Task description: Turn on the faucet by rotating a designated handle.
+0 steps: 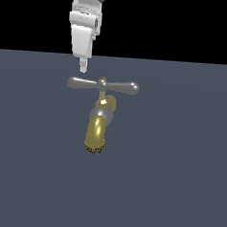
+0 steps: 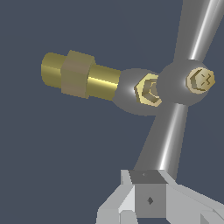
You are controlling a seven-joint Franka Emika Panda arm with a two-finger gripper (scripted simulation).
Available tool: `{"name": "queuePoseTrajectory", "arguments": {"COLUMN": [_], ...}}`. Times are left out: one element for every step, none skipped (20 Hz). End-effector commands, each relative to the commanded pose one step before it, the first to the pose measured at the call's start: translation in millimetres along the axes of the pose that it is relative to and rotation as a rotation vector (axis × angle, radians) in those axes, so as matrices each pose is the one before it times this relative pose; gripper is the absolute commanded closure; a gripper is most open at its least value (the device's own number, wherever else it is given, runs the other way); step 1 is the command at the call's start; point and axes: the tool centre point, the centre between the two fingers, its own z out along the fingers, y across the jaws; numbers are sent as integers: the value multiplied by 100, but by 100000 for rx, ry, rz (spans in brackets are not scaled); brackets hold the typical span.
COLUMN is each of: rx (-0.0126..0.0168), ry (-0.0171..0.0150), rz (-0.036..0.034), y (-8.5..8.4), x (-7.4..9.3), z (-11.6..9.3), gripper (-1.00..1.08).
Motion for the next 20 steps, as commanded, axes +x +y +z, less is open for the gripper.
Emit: {"name": "queuePoseTrajectory", "arguments": {"rx": [1073,428,439,443,439,429,414,392,365,333,297,257,215,170,122,75,18,0,0,0], "ry": [2557,924,873,818,761,702,641,580,519,458,395,333,273,212,150,91,21,0,0,0], "rz": [5800,1925,1781,1642,1504,1371,1241,1114,989,867,746,627,513,397,281,170,40,0,0,0], "y": [-916,-289,-263,-238,-214,-192,-170,-150,-131,-114,-96,-80,-65,-50,-35,-21,-5,0,0,0], "x": [-399,-170,-170,-168,-164,-158,-150,-140,-129,-117,-104,-90,-74,-58,-43,-25,-17,0,0,0], "z": [1181,399,367,335,305,276,248,221,195,170,146,122,99,76,54,32,13,0,0,0], "gripper": [108,108,108,108,108,108,108,108,108,108,108,108,108,108,108,108,108,108,108,108]}}
